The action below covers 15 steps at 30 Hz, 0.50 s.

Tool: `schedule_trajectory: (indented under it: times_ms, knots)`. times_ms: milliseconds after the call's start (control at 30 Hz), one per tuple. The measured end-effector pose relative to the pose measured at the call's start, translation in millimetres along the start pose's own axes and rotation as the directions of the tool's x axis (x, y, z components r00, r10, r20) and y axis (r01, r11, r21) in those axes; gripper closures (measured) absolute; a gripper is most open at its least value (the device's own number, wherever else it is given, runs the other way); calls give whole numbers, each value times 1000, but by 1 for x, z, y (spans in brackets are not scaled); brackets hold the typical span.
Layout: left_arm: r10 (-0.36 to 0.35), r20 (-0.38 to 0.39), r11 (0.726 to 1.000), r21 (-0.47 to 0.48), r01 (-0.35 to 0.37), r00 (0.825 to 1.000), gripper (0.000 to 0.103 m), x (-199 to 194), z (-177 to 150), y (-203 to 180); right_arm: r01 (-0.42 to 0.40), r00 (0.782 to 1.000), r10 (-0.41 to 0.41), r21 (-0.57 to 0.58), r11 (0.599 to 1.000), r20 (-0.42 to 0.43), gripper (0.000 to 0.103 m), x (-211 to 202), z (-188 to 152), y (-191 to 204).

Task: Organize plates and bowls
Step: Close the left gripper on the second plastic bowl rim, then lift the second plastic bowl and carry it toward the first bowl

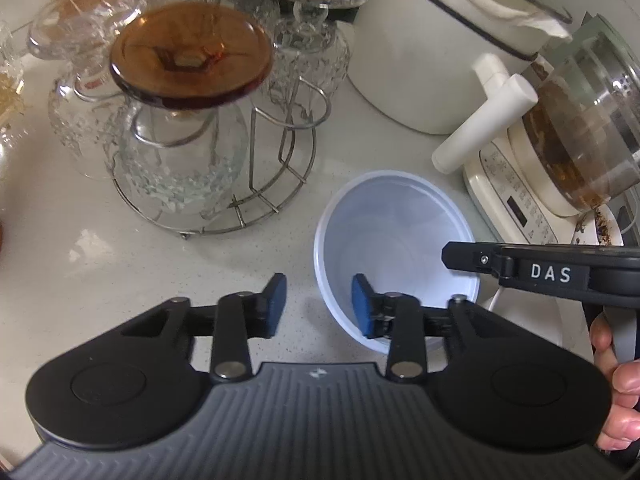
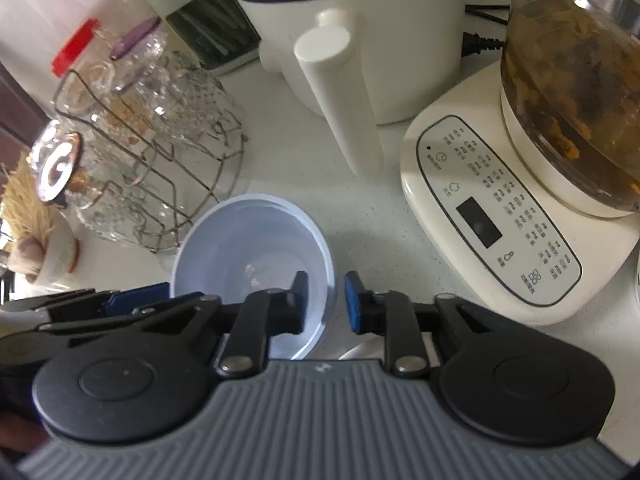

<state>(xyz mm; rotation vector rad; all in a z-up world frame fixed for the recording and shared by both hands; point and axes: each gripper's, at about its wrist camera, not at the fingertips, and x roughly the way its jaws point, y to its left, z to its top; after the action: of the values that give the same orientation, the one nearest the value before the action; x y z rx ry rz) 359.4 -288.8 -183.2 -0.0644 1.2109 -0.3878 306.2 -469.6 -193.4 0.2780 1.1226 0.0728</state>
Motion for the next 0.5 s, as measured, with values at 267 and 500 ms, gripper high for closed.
schedule_trajectory:
  times_ms: [267,500]
  knots:
    - [6,0,1000,12,-6,1000,79,11,1,-3,7,1000,-7,-7,1000,-19,91,9,3,-1]
    - [-13,1,1000,22,13,1000,89,13,5,0,5,1000,-5,-13,1000,-21,94,12,5,2]
